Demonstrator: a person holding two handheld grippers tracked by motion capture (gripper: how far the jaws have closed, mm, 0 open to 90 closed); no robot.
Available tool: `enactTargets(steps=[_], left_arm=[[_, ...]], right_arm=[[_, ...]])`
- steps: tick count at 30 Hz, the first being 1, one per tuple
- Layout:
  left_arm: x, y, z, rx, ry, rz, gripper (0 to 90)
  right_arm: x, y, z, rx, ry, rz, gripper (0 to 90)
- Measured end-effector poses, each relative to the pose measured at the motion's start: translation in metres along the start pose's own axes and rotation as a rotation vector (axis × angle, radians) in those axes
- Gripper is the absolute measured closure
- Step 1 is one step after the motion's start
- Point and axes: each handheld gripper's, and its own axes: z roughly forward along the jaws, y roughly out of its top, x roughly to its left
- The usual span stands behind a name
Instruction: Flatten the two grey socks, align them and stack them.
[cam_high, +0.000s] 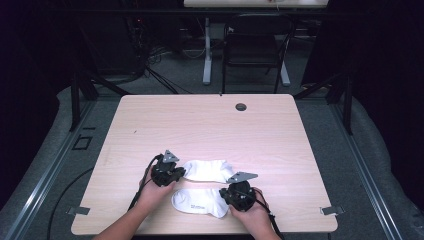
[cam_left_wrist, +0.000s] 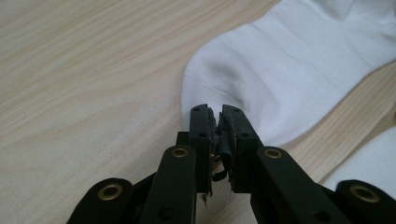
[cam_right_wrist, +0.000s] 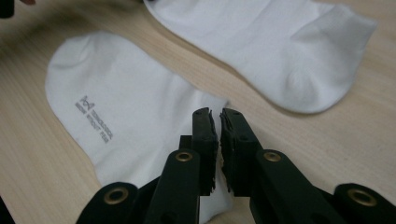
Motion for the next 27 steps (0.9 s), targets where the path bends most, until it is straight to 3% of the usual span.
enactTargets(steps=[8, 15, 21, 27], left_arm=[[0.006, 0.009, -0.005, -0.049, -0.004, -0.025, 71.0], [0.011, 0.014, -0.005, -0.039, 0.008, -0.044, 62.9], [0.016, 0.014, -0.001, -0.026, 0.015, -0.061, 61.5], [0.017, 0.014, 0.002, -0.018, 0.014, -0.064, 60.7]], right_arm=[[-0.016, 0.020, -0.007, -0.054, -0.038, 0.026, 79.1], [-0.040, 0.028, -0.003, -0.060, -0.081, 0.078, 74.3], [-0.057, 0.035, -0.001, -0.072, -0.116, 0.096, 69.6], [-0.066, 0.037, 0.004, -0.068, -0.100, 0.145, 67.4]])
